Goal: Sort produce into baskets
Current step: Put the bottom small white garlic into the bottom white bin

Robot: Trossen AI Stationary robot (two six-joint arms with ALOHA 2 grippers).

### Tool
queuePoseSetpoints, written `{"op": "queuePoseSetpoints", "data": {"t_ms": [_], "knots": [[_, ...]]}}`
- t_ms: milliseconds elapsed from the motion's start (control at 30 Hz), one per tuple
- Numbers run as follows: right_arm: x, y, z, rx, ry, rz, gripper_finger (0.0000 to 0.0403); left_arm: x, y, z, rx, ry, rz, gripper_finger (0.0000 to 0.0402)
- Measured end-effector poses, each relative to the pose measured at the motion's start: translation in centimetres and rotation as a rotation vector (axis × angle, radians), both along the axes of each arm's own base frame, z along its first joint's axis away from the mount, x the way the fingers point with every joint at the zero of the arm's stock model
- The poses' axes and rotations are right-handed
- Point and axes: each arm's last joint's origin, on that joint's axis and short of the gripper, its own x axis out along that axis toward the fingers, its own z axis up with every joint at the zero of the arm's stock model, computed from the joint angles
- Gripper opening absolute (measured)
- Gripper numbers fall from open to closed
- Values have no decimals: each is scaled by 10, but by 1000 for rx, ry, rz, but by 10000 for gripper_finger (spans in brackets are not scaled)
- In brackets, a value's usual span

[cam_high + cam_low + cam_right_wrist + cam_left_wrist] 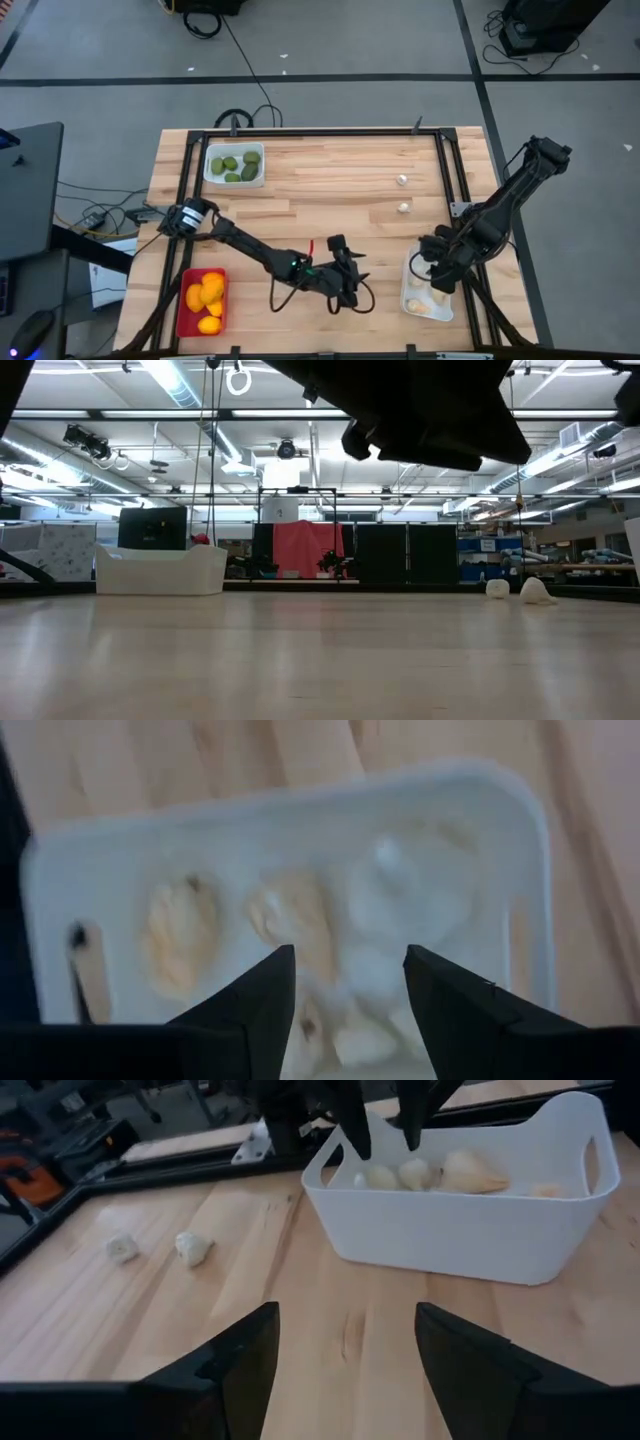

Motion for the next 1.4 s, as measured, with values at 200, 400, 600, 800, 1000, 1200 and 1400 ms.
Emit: {"op": "queuePoseSetpoints", "data": {"t_ms": [200, 400, 600, 800, 1000, 1200, 1400], "knots": [[4, -10, 26, -52, -210, -70, 197, 6, 26, -6, -69, 54, 43, 239], [3, -40, 53, -321, -409, -222, 197, 19, 72, -11, -152, 116, 10, 239], [11, -77, 37, -462, -237, -322, 197, 27, 113, -9, -77, 119, 39, 238], [25, -106, 18, -470, -111, -341, 198, 32, 150, -7, -97, 108, -23, 238], [36, -129, 10, -421, -44, -323, 202, 34, 177, -5, -91, 106, -89, 238], [49, -143, -1, -355, 9, -325, 202, 33, 195, -6, -78, 112, -83, 238], [63, -150, -18, -317, 77, -361, 201, 30, 208, -9, -85, 152, -54, 238]]}}
